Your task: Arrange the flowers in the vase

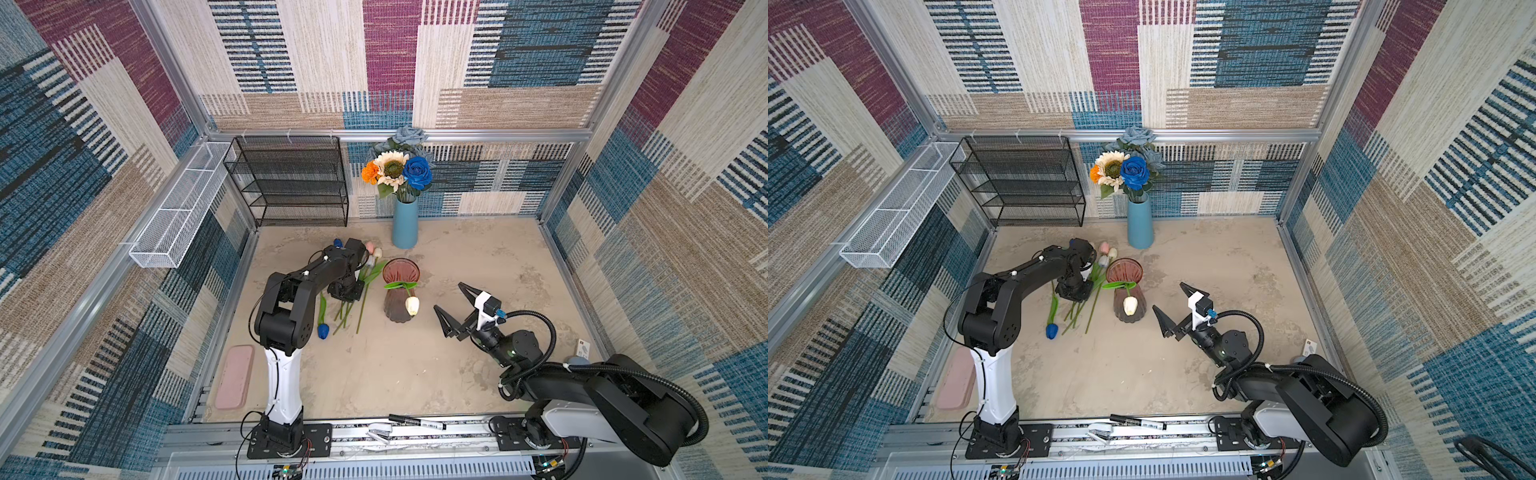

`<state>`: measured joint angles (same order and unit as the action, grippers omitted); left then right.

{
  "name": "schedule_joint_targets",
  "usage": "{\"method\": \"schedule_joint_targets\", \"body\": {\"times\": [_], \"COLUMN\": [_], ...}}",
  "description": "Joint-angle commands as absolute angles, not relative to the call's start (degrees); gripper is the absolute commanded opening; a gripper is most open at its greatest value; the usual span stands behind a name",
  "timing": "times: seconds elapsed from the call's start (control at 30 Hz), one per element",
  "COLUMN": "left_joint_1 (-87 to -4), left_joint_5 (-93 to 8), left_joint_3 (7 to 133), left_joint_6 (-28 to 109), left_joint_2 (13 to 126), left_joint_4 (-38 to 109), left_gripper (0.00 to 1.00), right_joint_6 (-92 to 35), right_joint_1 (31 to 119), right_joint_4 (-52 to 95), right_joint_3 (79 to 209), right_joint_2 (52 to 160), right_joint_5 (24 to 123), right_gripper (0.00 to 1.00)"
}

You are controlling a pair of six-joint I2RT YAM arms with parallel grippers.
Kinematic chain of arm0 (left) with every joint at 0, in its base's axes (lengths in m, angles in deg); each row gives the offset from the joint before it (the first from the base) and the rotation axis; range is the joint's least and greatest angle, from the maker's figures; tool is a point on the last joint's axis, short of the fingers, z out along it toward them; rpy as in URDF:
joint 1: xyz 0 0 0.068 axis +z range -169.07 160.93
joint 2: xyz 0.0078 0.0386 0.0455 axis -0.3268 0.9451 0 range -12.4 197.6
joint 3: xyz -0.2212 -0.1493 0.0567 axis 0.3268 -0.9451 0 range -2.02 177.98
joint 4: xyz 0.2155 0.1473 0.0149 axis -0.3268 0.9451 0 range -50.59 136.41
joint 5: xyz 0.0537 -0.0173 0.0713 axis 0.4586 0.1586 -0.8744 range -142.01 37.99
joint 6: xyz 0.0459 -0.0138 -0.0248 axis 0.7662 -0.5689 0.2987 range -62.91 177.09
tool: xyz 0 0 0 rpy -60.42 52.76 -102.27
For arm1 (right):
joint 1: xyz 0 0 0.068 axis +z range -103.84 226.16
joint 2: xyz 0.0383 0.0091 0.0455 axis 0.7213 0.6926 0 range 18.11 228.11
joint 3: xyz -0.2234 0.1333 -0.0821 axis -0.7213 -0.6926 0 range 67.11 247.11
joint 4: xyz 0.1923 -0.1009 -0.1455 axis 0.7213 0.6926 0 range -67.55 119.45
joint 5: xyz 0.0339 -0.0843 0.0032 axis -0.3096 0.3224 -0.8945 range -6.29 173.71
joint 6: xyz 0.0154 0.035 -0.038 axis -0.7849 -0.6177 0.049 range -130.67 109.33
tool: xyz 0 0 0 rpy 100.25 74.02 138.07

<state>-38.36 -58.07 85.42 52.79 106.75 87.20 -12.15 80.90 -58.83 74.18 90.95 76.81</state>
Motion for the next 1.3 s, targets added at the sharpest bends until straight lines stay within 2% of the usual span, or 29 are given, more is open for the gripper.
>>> {"method": "schedule_joint_targets", "body": {"times": [0.0, 0.07, 0.47, 0.83, 0.97, 1.27], "left_joint_1": [-38.3, -38.3, -38.2, -38.2, -38.3, -38.4], "left_joint_5": [-57.7, -57.8, -57.5, -57.6, -54.9, -41.6], "left_joint_3": [85.2, 85.1, 84.0, 77.8, 70.2, 44.3], "left_joint_6": [52.4, 52.3, 50.4, 49.3, 51.5, 53.3], "left_joint_2": [108.0, 107.8, 99.7, 86.2, 76.8, 51.2], "left_joint_4": [86.6, 86.6, 87.0, 81.7, 71.8, 35.3], "left_gripper": [0.14, 0.09, 0.0, 0.0, 0.0, 0.0], "right_joint_6": [-12.6, -12.7, -12.7, -12.8, -12.7, -12.8], "right_joint_1": [80.9, 80.9, 81.0, 80.9, 81.0, 80.9], "right_joint_4": [-60.1, -60.1, -60.1, -60.1, -60.2, -60.7], "right_joint_3": [74.4, 74.4, 74.4, 74.3, 74.3, 74.2], "right_joint_2": [90.8, 91.0, 90.9, 90.7, 90.6, 91.1], "right_joint_5": [77.3, 77.2, 77.2, 77.3, 77.2, 77.3], "right_gripper": [1.0, 1.0, 1.0, 1.0, 1.0, 1.0]}}
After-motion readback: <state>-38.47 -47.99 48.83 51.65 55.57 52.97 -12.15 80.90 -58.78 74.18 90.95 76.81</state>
